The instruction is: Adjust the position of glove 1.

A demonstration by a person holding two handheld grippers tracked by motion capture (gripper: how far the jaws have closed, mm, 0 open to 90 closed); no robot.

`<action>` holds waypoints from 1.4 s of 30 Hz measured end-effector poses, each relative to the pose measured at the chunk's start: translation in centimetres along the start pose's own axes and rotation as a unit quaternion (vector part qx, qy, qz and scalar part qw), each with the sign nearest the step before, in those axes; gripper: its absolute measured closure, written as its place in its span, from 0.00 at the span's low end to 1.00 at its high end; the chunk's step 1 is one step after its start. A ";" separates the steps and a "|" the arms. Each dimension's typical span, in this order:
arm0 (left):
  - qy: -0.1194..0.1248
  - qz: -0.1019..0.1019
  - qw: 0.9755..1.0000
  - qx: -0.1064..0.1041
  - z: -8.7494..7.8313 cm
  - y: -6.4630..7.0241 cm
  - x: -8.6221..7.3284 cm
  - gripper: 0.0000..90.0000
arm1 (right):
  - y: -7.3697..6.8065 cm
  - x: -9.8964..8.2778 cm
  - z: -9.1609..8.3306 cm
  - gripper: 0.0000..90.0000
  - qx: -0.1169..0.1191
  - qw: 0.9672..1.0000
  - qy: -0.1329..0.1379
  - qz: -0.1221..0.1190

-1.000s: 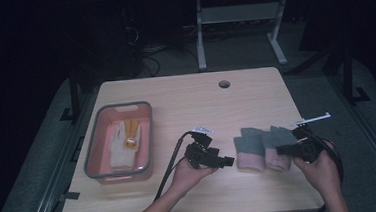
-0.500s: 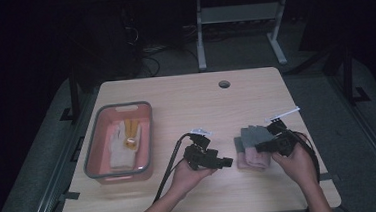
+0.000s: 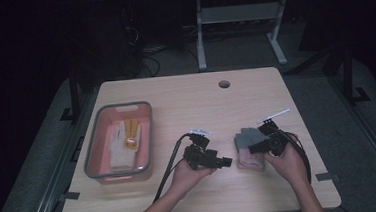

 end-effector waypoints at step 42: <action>-0.036 -0.059 0.998 -0.010 5.6 0.3 2.7 0.44 | 4.4 -2.5 0.2 0.51 0.054 0.989 0.085 0.110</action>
Point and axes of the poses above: each handheld gripper's, and its own axes: z roughly forward along the jaws, x roughly out of its top, y roughly to its right, the point moved 5 cm from there along z, roughly forward along the jaws, and after that the axes turned 10 degrees about -y, right-handed, at the moved point
